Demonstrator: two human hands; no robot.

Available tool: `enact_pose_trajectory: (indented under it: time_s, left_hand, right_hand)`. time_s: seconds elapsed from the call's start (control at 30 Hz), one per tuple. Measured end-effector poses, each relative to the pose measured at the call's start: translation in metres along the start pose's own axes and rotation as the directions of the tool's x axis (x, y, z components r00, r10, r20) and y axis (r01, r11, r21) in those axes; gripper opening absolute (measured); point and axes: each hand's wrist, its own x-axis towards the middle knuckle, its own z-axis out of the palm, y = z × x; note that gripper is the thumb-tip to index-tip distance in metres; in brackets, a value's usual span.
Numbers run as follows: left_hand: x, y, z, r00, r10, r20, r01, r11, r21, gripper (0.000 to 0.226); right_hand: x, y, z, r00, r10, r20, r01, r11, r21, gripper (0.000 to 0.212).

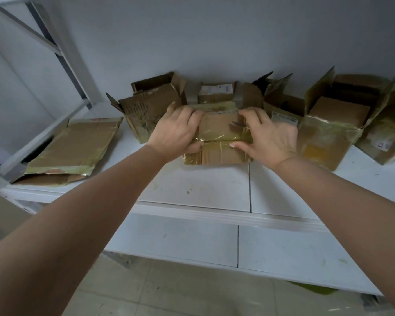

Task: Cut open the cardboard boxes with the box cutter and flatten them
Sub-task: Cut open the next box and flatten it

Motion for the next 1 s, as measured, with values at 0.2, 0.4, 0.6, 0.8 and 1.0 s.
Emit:
enact_pose_trajectory:
  time_s: [0.2,0.4,0.6,0.8,1.0]
  left_hand:
    - [-0.005,-0.013,0.004,0.999,0.020,0.026,-0.021,0.998,0.053,0.067]
    - [-0.014,-0.010,0.008,0.999,-0.017,0.028,0.016,0.999,0.044,0.058]
    - [-0.019,-0.004,0.010,1.000,-0.023,-0.004,0.023,0.998,0.052,0.061]
    - [-0.034,0.006,0.007,0.987,-0.159,0.015,0.159,0.987,0.023,0.072]
    - [-0.056,0.027,0.001,0.970,-0.241,0.004,0.241,0.970,-0.010,0.082]
  right_hand:
    - [0.014,-0.008,-0.001,0.996,-0.065,-0.054,0.066,0.998,0.021,0.075]
    - [0.023,-0.021,-0.010,0.985,-0.174,-0.021,0.165,0.963,-0.212,0.073]
    - [0.021,-0.033,-0.003,0.988,-0.149,-0.040,0.129,0.938,-0.321,0.049]
    - [0.008,-0.037,0.002,0.983,-0.172,-0.063,0.147,0.945,-0.291,0.042]
    - [-0.017,-0.041,0.002,0.988,-0.151,0.033,0.154,0.939,-0.308,0.055]
